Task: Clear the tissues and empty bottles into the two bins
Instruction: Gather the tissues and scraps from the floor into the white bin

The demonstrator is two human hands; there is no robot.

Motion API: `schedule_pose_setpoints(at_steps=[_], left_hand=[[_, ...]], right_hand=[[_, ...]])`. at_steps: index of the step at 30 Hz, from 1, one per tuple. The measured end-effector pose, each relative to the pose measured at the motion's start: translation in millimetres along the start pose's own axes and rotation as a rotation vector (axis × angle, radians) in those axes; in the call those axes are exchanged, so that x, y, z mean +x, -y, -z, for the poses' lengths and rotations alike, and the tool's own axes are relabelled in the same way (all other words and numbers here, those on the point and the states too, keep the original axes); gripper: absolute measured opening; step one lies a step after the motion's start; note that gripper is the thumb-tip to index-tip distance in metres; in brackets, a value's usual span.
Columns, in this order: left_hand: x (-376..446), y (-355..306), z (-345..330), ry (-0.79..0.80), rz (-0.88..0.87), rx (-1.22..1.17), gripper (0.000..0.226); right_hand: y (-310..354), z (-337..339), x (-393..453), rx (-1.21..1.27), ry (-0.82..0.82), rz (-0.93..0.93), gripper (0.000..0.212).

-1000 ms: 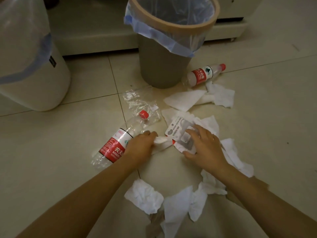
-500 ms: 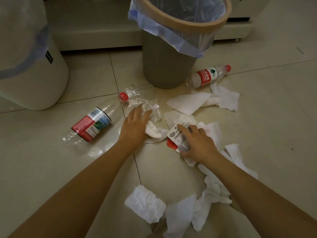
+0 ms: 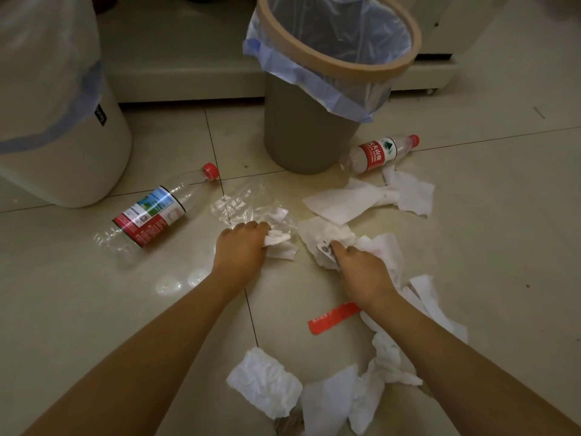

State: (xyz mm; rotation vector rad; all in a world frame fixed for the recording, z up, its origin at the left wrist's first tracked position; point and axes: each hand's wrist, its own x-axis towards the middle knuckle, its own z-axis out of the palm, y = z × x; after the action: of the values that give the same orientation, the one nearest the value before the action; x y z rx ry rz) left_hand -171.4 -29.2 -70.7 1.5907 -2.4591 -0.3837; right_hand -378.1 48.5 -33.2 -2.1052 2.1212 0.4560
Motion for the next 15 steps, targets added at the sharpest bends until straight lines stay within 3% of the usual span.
schedule_pose_setpoints(at_steps=[6,13,15], left_hand=[[-21.1,6.0,26.0,-0.045,0.092,-0.173,0.028],[-35.7,20.8,69.0,-0.171,0.163,-0.338,0.023],[-38.5,25.3,85.3,-0.222,0.173,-0.346,0.022]], right_hand=[[1.9,18.9,-7.6,0.061,-0.076,0.016,0.037],[27.1,60.9,-8.1,0.142,-0.389,0.092,0.006],[37.2,76.7,-6.4,0.133,-0.453,0.104,0.011]])
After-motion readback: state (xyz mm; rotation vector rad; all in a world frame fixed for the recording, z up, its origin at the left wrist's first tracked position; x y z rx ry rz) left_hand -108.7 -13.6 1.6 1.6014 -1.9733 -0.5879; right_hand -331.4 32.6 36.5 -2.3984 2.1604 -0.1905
